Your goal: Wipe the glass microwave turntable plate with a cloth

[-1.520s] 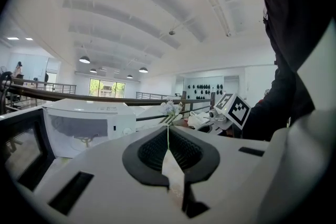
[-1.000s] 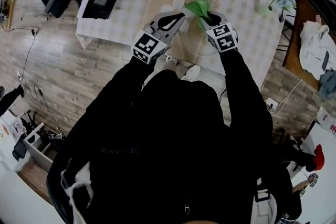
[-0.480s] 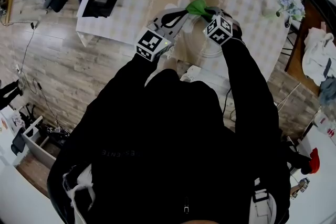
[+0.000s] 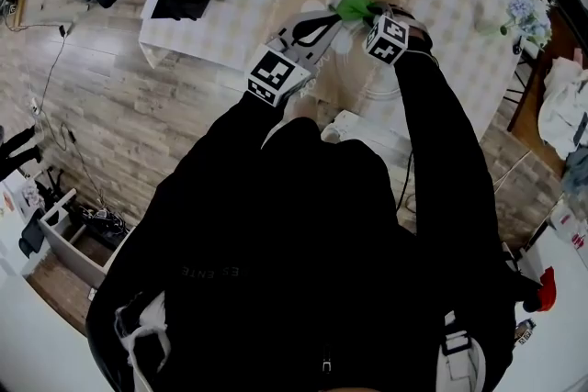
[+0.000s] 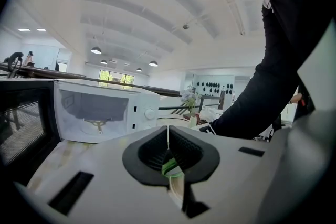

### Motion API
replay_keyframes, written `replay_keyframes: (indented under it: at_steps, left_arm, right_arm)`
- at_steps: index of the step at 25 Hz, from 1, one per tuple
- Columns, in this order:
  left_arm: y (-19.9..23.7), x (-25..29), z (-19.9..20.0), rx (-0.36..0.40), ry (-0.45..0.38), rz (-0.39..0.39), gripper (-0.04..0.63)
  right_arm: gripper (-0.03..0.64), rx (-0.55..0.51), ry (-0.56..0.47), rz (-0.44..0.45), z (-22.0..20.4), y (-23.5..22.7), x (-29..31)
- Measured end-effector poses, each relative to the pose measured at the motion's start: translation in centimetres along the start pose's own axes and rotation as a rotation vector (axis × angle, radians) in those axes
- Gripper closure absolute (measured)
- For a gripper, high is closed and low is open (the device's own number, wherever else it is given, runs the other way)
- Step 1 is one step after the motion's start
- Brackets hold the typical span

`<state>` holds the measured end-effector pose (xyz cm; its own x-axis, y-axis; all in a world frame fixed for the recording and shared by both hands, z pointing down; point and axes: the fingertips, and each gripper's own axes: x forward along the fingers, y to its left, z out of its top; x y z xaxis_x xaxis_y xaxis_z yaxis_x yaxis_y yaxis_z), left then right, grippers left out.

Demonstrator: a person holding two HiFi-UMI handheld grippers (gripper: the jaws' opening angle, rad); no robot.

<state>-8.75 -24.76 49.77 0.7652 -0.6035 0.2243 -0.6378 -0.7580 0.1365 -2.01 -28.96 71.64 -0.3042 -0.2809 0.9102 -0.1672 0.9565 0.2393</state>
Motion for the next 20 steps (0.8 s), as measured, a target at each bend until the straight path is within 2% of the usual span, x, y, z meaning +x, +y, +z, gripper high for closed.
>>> replay_keyframes:
  at_steps: [8, 20]
  left_arm:
    - [-0.5, -1.0, -0.5, 0.001, 0.006, 0.01, 0.574]
    - [-2.2, -1.9, -0.5, 0.011, 0.002, 0.015, 0.574]
  right_arm:
    - [0.511, -0.059, 0.017, 0.037, 0.4, 1.8, 0.2]
    - [0.511, -0.1, 0.01, 0.142, 1.5, 7.6, -1.0]
